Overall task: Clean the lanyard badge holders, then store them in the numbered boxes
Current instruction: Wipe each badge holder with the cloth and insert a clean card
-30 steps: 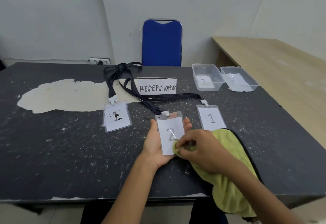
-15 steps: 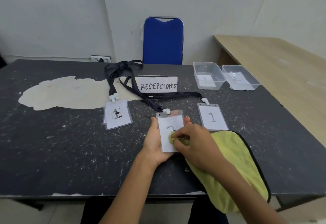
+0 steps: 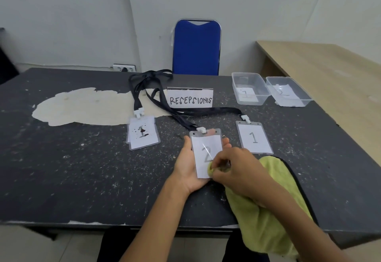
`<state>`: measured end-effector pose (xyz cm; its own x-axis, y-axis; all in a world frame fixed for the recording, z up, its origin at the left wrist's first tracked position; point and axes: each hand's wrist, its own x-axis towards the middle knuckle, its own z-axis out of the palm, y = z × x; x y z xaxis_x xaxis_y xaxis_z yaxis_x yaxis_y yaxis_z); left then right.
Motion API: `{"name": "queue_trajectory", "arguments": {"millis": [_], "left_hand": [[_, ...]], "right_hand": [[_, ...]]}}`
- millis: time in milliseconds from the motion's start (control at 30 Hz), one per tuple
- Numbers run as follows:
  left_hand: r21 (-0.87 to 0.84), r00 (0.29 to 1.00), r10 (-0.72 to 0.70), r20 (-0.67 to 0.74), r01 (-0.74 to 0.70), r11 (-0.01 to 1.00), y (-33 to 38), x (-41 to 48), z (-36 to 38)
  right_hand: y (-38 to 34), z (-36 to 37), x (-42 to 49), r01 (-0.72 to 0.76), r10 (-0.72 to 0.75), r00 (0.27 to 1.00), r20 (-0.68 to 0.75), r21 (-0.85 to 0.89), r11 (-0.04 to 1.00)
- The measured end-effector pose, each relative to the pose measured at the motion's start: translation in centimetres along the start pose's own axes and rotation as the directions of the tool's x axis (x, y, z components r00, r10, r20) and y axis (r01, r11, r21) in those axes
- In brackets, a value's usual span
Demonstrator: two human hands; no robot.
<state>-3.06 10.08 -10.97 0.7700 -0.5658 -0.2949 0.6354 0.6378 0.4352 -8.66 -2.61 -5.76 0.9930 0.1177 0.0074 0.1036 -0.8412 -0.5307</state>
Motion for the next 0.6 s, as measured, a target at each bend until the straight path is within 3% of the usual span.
{"name": "queue_trajectory", "arguments": {"millis": [100,200,267,400,533,600], "left_hand": [[-0.005,1.0,0.012,-0.001,-0.012,1.0,0.3,0.0,-0.1],[-0.012,1.0,-0.012,-0.001,0.012,1.0,0.3,-0.1,-0.4],[0.005,1.0,-0.005,-0.009,0.005,1.0,0.1,0.0,-0.2],[0.011,1.0,0.015,-0.027,-0.015,1.0,0.5,-0.1,-0.2],[0.035,1.0,-0.012,0.009,0.011,0.999,0.3,-0.9,0.4],[0.059,0.999,0.005,0.041,-0.007,0.998,0.1,-1.0,0.9]], "right_hand": [[-1.0,0.9,0.6,0.038,-0.038,0.992,-0.12,-0.001,0.999],[-1.8,1.2,-0.2,0.071,-0.072,0.997,0.001,0.151,0.986],[-1.4,0.8,-0.2,0.015,-0.023,0.998,0.064,0.129,0.992],[-1.9,1.7,1.4,0.036,-0.035,0.984,-0.174,0.002,0.999],[-2.0,1.7,0.9,0.045,-0.044,0.999,-0.012,0.128,0.991],[-1.5,1.4,1.1,0.009,-0.006,0.999,-0.051,0.054,0.998]]}}
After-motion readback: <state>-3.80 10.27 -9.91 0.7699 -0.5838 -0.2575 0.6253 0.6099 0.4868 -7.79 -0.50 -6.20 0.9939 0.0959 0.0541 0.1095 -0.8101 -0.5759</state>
